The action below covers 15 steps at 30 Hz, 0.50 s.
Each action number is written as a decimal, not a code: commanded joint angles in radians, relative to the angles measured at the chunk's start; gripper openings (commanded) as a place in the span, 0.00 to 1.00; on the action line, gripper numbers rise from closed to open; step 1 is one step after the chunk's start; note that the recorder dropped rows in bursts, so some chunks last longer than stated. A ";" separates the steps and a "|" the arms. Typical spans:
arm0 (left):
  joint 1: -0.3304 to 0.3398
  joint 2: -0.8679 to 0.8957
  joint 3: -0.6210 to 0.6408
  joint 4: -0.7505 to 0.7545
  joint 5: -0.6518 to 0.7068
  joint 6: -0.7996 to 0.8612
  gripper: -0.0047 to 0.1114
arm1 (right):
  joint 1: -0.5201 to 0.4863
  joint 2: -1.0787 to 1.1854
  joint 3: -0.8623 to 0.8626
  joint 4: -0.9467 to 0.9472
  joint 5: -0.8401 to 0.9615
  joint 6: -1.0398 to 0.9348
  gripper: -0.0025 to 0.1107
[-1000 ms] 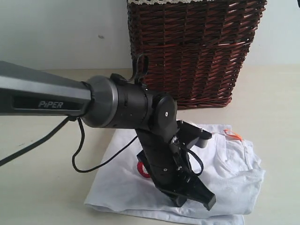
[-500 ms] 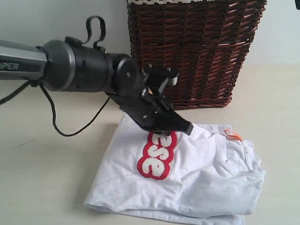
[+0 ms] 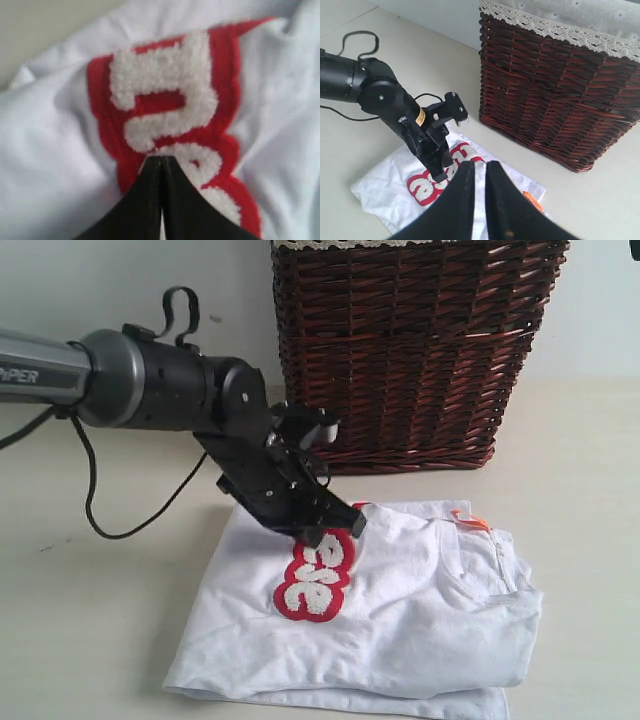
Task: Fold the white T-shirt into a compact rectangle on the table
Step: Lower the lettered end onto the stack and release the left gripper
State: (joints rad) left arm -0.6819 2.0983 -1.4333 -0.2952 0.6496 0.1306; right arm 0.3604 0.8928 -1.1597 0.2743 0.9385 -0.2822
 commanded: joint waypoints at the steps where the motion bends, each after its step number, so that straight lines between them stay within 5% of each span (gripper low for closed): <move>1: -0.060 -0.052 0.000 -0.227 -0.123 0.215 0.04 | -0.006 0.001 0.005 0.005 -0.013 -0.001 0.10; 6: -0.134 0.023 -0.012 -0.236 -0.183 0.255 0.04 | -0.006 0.001 0.005 0.007 -0.013 -0.001 0.10; 15: -0.087 0.102 -0.101 -0.139 0.003 0.157 0.04 | -0.006 0.001 0.005 0.007 -0.013 -0.001 0.10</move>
State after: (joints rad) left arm -0.7873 2.2130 -1.5175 -0.4622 0.6293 0.3128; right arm 0.3604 0.8928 -1.1597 0.2779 0.9385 -0.2822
